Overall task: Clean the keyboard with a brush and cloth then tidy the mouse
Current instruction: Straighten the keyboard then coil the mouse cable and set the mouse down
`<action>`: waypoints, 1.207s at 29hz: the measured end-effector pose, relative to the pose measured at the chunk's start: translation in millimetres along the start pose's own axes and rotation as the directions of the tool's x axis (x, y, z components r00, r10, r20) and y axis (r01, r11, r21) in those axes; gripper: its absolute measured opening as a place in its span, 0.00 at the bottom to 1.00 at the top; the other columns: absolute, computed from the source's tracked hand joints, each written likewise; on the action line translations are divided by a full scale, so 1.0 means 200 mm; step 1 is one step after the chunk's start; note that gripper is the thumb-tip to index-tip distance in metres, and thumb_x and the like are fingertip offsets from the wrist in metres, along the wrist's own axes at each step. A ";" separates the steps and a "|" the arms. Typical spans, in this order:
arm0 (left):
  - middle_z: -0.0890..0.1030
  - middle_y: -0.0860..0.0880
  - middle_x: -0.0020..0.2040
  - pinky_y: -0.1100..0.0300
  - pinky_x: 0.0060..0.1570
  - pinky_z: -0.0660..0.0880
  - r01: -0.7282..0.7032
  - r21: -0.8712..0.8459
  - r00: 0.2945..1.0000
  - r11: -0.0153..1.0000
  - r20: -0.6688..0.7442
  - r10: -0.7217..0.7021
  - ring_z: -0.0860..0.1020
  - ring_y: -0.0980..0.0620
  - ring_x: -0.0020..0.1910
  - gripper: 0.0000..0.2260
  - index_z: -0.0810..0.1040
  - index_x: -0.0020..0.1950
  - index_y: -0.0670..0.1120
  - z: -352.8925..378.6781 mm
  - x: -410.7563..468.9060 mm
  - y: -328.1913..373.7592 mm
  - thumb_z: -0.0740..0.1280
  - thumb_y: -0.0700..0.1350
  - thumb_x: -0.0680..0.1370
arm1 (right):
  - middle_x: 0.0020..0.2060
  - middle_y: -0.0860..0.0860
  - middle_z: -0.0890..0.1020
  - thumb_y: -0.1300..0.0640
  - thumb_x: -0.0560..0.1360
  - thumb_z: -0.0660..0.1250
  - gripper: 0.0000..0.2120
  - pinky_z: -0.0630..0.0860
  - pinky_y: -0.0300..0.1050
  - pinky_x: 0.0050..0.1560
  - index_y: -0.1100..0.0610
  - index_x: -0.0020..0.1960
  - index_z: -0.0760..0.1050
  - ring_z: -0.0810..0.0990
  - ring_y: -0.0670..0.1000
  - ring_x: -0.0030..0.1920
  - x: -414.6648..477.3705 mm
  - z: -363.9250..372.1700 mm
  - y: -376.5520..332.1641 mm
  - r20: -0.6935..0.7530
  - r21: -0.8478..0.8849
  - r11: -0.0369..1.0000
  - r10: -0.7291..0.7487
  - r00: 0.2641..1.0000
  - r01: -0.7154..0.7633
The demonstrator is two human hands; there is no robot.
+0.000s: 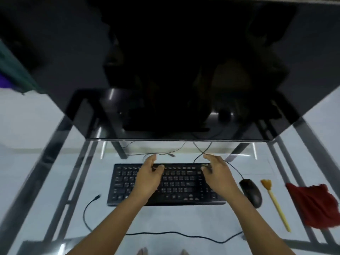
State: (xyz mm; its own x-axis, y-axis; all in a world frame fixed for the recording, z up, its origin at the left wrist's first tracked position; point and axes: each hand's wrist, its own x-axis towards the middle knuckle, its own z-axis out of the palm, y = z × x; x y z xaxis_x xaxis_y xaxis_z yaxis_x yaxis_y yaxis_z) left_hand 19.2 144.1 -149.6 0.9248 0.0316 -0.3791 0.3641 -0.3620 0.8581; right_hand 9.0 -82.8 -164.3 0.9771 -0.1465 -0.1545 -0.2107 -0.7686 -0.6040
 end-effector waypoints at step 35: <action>0.68 0.70 0.52 0.60 0.46 0.69 -0.116 0.324 0.958 0.939 -0.212 0.192 0.72 0.68 0.46 0.35 0.60 0.72 0.49 -0.50 0.37 -0.46 0.75 0.40 0.71 | 0.77 0.52 0.58 0.54 0.68 0.77 0.44 0.60 0.53 0.73 0.55 0.77 0.57 0.57 0.56 0.74 0.26 0.26 0.08 -0.047 -0.030 0.997 0.064 0.997 -0.065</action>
State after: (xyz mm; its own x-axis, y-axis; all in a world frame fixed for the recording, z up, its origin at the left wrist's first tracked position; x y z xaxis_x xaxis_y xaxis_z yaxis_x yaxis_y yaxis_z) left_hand 65.7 272.2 -221.9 0.9794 0.1586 -0.1249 0.1986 -0.6453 0.7377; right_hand 54.8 -69.9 -221.8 0.9620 -0.2242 -0.1560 -0.2730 -0.7758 -0.5689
